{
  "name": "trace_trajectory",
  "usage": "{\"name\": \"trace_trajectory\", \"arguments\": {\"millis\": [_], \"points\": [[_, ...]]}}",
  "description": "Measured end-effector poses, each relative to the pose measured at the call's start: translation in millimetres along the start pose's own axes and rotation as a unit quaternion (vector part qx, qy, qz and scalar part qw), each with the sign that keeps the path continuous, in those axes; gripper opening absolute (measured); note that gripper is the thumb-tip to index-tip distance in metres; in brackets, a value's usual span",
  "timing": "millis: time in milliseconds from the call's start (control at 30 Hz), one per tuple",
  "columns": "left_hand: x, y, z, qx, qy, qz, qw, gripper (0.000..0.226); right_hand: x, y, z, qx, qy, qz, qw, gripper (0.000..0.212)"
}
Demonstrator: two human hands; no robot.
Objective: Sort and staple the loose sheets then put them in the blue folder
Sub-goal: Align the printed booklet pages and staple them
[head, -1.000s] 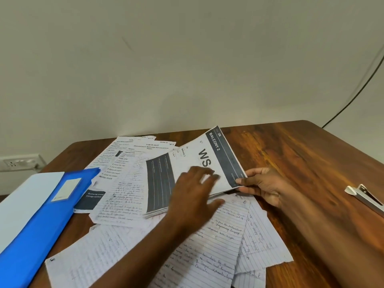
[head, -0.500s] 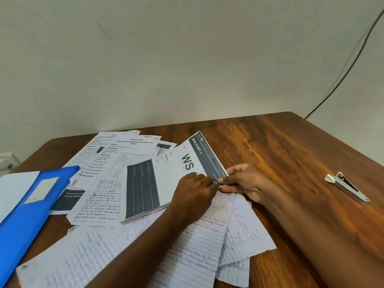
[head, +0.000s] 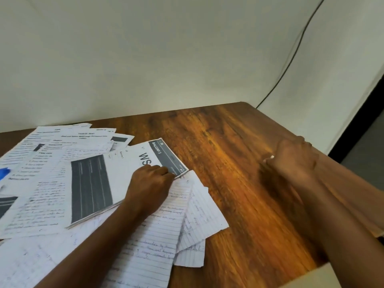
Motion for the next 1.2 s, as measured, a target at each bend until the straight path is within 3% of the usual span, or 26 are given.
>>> {"name": "trace_trajectory", "arguments": {"millis": [100, 267, 500, 567, 700, 867, 967, 1033, 1100, 1200], "points": [[-2, 0, 2, -0.006, 0.007, 0.003, 1.0, 0.005, -22, -5, -17, 0.052, -0.014, -0.05, 0.997, 0.056], [-1, 1, 0, -0.007, 0.008, 0.009, 1.0, 0.005, -13, 4, -16, 0.03, -0.076, -0.036, 0.996, 0.021], [-1, 2, 2, -0.025, 0.001, 0.003, 1.0, 0.009, 8, 15, -11, -0.011, -0.084, -0.003, 0.996, 0.016], [0, 2, 3, -0.029, -0.006, 0.006, 1.0, 0.017, 9, 17, -12, -0.011, -0.091, -0.001, 0.996, 0.021], [-3, 1, 4, -0.009, 0.0, 0.008, 1.0, 0.004, 2, 15, -18, 0.013, -0.098, -0.009, 0.995, 0.032], [-2, 1, 2, -0.012, -0.004, 0.004, 1.0, 0.009, 6, 17, -20, 0.026, -0.118, -0.015, 0.993, 0.029], [-2, 1, 2, -0.022, -0.007, -0.002, 1.0, 0.021, 28, 31, -14, 0.008, -0.153, 0.034, 0.988, 0.026], [-1, 1, -1, -0.013, -0.013, 0.0, 1.0, 0.025, 50, 44, -18, 0.041, -0.246, 0.069, 0.966, 0.027], [0, 2, -3, -0.005, -0.019, 0.001, 1.0, 0.024, 77, 58, -25, 0.105, -0.368, 0.091, 0.919, 0.027], [-1, 2, -3, 0.006, -0.027, 0.001, 1.0, 0.017, 119, 82, -31, 0.222, -0.463, 0.107, 0.852, 0.026]]}}
Point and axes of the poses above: each hand's wrist, its own y-axis away from the middle knuckle, its own z-axis out of the back of the hand, x = y × z, the point moved 10 cm from there along -y, towards the middle knuckle, and after that the axes turned 4 degrees about -x, right-handed, at the moved point
